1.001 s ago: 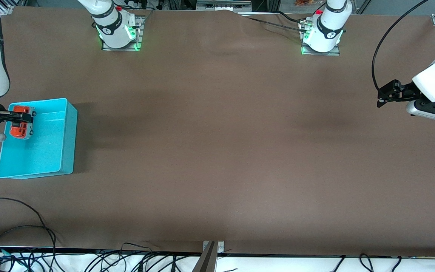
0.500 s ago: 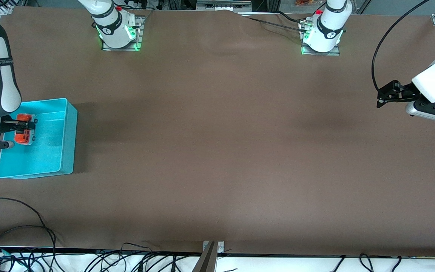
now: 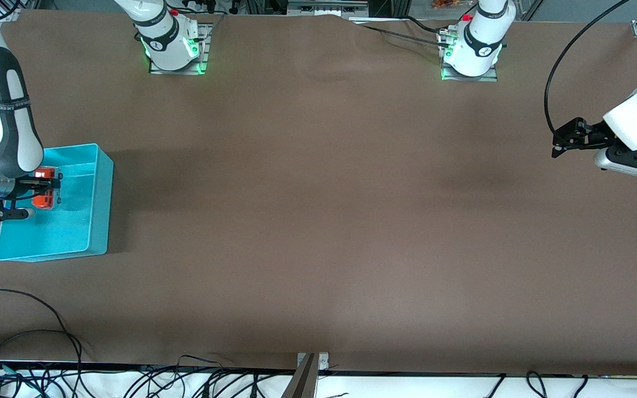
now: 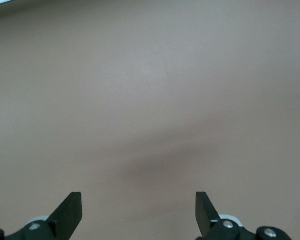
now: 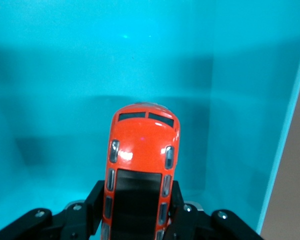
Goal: Wind up bus and store in blue box
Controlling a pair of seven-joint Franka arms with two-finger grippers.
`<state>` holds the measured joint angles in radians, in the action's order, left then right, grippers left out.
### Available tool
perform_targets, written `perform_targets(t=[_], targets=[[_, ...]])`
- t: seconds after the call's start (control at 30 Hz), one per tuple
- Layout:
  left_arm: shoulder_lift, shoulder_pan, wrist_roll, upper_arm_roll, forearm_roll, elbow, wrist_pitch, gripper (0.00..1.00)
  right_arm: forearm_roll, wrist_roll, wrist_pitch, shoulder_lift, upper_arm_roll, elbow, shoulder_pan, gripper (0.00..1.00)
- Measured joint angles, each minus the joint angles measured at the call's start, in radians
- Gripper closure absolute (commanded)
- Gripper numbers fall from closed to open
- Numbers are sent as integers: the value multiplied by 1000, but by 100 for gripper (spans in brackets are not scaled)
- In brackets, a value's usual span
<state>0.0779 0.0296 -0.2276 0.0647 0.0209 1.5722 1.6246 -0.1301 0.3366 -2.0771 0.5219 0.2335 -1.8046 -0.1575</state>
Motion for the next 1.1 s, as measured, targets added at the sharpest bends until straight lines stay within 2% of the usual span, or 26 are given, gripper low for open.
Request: perform_targets(t=[0.23, 0.27, 0.3, 0.4, 0.43, 0.5, 0.53, 0.67, 1.1], targets=[[1, 0, 0, 1, 0, -5, 0, 0, -32, 0, -43, 40, 3, 0, -14, 100], [1, -1, 0, 1, 0, -7, 0, 0, -33, 0, -52, 46, 3, 0, -17, 95], [1, -1, 0, 1, 0, -8, 0, 0, -33, 0, -58, 51, 3, 0, -20, 85], [1, -1, 0, 1, 0, -10, 0, 0, -33, 0, -75, 64, 3, 0, -27, 70], [1, -1, 0, 1, 0, -10, 0, 0, -34, 0, -80, 69, 3, 0, -29, 58], [2, -1, 0, 1, 0, -11, 0, 0, -34, 0, -87, 75, 3, 0, -32, 18], [2, -1, 0, 1, 0, -11, 0, 0, -34, 0, -90, 77, 3, 0, -33, 9], [3, -1, 0, 1, 0, -11, 0, 0, -34, -8, -100, 82, 3, 0, -35, 0], [7, -1, 0, 1, 0, -13, 0, 0, -34, -82, -102, 83, -4, 2, -33, 0]])
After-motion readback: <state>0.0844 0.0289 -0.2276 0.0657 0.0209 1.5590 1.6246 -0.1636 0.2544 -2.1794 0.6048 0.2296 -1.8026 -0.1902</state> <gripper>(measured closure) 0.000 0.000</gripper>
